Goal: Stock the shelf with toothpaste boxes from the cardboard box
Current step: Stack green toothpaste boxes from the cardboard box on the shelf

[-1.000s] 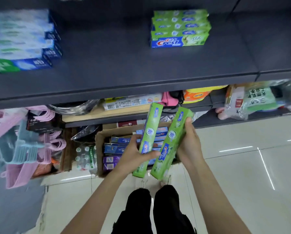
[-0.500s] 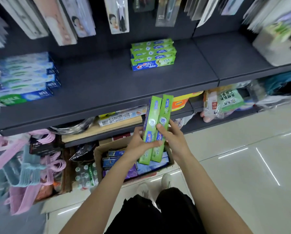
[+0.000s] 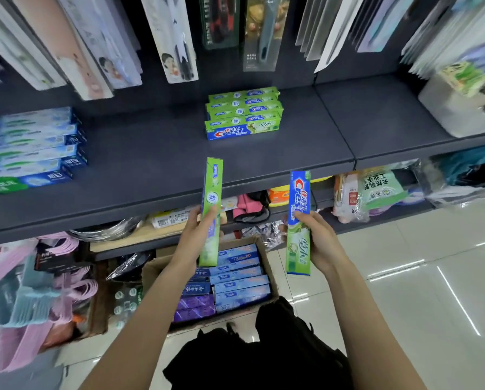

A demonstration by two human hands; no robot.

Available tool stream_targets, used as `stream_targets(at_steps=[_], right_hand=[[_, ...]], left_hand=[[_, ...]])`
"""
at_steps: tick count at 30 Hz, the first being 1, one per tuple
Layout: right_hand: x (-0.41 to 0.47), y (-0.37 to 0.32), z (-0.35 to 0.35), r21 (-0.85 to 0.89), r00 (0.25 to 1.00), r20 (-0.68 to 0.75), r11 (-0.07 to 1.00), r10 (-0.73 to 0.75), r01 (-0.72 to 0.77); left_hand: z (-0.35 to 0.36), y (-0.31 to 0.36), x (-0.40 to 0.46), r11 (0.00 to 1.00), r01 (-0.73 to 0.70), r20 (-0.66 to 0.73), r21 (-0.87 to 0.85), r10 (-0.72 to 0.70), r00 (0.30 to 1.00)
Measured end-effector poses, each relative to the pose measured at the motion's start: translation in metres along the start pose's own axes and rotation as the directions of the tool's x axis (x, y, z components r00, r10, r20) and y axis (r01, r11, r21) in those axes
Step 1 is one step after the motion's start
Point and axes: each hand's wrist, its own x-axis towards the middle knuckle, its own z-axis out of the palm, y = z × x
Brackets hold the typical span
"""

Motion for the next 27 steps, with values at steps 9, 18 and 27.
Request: stream_targets(at_steps=[9, 18, 27], right_hand=[[0.107, -0.104, 0.038, -0.855, 0.757, 0.51, -0.142, -0.41, 0.499], [0.218, -0.122, 0.094, -0.619, 0.637, 0.73, -0.636, -0.249, 0.46], [0.13, -0.078, 0.077, -0.62, 0.851, 0.525, 0.674, -0.022, 0.4]], left_hand=[[0.033, 0.03, 0.021, 0.99, -0.087, -0.15, -0.11, 0.07, 0.986], [0.049, 0.055, 0.051, 0.95, -0.202, -0.275, 0.237, 0.265, 0.924], [0.087, 0.065, 0.076, 0.946, -0.264, -0.218, 0.188, 0.302, 0.928]])
